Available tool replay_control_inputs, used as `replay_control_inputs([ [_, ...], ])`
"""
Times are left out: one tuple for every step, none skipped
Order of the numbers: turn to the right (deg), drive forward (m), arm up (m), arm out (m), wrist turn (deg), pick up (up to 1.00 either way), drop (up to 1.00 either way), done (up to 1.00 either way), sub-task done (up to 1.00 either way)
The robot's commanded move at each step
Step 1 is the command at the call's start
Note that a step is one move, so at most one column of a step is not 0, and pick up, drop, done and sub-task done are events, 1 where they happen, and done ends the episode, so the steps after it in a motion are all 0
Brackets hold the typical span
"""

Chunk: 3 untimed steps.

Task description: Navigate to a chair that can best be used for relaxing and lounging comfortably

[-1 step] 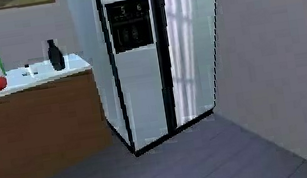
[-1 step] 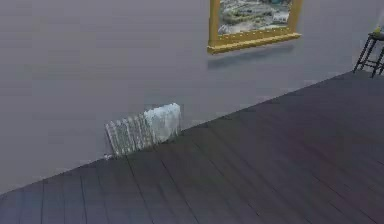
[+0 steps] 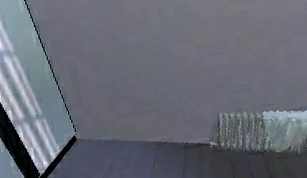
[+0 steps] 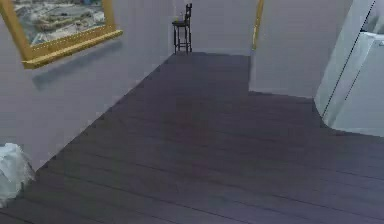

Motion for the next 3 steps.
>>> replay_control_inputs([
  [45.0, 0.00, 0.00, 0.00, 0.0, 0.00, 0.00, 0.00, 0.00],
  [45.0, 0.00, 0.00, 0.00, 0.0, 0.00, 0.00, 0.00, 0.00],
  [27.0, 0.00, 0.00, 0.00, 0.0, 0.00, 0.00, 0.00, 0.00],
])
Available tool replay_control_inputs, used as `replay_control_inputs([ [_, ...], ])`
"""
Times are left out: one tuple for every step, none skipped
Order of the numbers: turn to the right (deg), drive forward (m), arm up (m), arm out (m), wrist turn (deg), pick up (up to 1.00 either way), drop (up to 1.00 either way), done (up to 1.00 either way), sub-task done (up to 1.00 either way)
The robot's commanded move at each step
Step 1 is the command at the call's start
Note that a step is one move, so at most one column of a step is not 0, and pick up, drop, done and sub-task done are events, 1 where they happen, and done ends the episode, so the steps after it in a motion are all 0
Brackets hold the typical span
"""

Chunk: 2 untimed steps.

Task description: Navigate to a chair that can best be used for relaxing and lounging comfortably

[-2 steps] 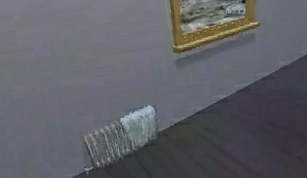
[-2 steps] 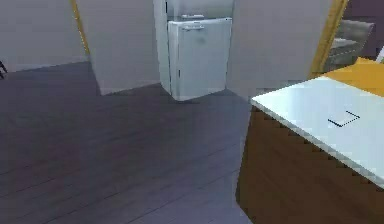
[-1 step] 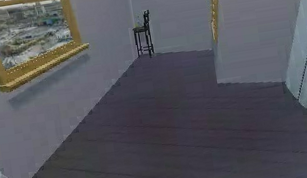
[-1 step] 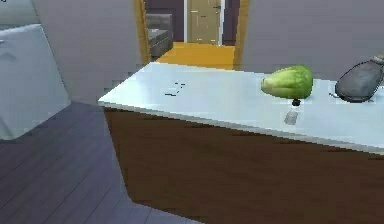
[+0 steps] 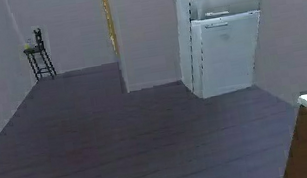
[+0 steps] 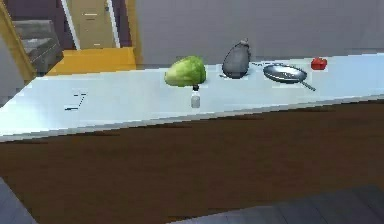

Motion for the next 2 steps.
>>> replay_control_inputs([
  [0.0, 0.95, 0.00, 0.00, 0.0, 0.00, 0.00, 0.00, 0.00],
  [21.0, 0.00, 0.00, 0.00, 0.0, 0.00, 0.00, 0.00, 0.00],
])
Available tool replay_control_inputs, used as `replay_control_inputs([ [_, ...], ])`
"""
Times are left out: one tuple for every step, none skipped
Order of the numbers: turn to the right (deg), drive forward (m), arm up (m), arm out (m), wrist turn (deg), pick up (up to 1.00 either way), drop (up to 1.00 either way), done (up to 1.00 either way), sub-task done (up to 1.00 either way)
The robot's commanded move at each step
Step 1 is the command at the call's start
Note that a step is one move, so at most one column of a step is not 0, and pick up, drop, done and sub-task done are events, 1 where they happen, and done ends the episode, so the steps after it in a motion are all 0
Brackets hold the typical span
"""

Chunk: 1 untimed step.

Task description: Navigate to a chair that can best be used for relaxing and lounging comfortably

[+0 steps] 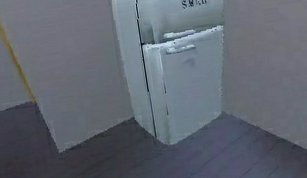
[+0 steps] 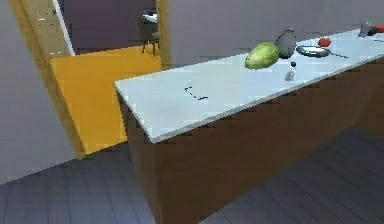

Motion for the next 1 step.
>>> replay_control_inputs([
  [0.0, 0.45, 0.00, 0.00, 0.0, 0.00, 0.00, 0.00, 0.00],
])
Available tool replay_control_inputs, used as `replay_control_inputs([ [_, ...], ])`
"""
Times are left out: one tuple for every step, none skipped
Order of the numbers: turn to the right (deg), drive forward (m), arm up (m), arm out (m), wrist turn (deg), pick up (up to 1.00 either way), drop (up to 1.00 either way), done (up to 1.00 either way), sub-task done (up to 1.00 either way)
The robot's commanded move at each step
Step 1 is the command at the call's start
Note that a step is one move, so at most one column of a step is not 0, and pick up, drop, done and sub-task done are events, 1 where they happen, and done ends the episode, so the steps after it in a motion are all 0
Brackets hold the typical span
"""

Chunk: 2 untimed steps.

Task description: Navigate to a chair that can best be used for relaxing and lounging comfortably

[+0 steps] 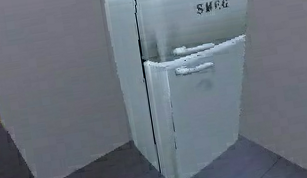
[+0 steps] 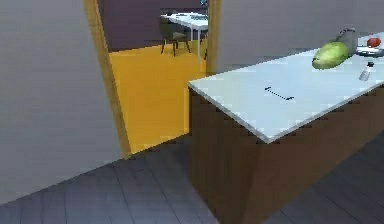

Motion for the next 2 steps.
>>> replay_control_inputs([
  [45.0, 0.00, 0.00, 0.00, 0.0, 0.00, 0.00, 0.00, 0.00],
  [3.0, 0.00, 0.00, 0.00, 0.0, 0.00, 0.00, 0.00, 0.00],
])
